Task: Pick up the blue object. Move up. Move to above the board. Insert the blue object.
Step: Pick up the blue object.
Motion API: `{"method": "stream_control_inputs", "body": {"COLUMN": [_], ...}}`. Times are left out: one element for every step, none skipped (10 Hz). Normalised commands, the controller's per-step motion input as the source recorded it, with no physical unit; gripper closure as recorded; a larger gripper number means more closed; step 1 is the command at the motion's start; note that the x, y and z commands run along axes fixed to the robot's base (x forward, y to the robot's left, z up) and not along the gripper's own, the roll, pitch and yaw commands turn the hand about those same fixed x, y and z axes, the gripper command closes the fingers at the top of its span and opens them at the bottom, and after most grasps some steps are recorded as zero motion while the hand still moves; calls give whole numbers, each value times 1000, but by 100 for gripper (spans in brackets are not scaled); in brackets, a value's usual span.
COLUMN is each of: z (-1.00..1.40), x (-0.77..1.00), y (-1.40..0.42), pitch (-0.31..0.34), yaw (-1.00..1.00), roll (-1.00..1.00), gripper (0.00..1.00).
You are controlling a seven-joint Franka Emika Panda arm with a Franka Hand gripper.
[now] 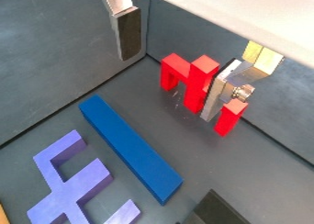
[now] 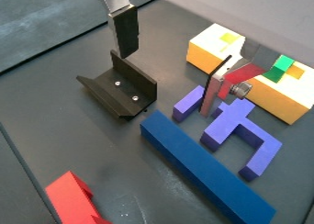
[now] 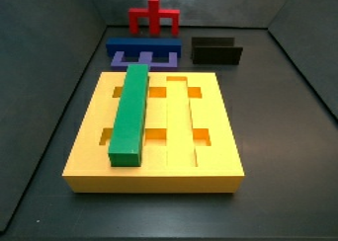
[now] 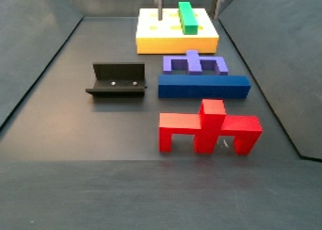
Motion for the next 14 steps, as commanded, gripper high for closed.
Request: {"method": "stream_control_inputs", "body": {"z": [-51, -14, -31, -63, -123, -203, -220, -237, -266, -283, -266, -251, -251, -246], "x": [-71, -83, -69, 0, -169, -54, -89, -71, -40, -37, -29, -14, 0, 0], "y": [0, 0, 0, 0, 0, -11, -29, -46, -54, -49, -40, -46, -43, -43], "pitch": [-63, -50, -44, -84, -97, -96, -93, -90, -93, -106, -104, -89, -80, -61], "yaw": [-137, -94, -60, -231, -597, -783, -811, -843, -874, -909, -920, -914, -917, -911], "roll": [-57, -27, -19, -84, -126, -126, -136, -143, -166, -177, -179, -170, -156, -137], "gripper": [0, 0, 0, 0, 0, 0, 0, 0, 0, 0, 0, 0, 0, 0]}}
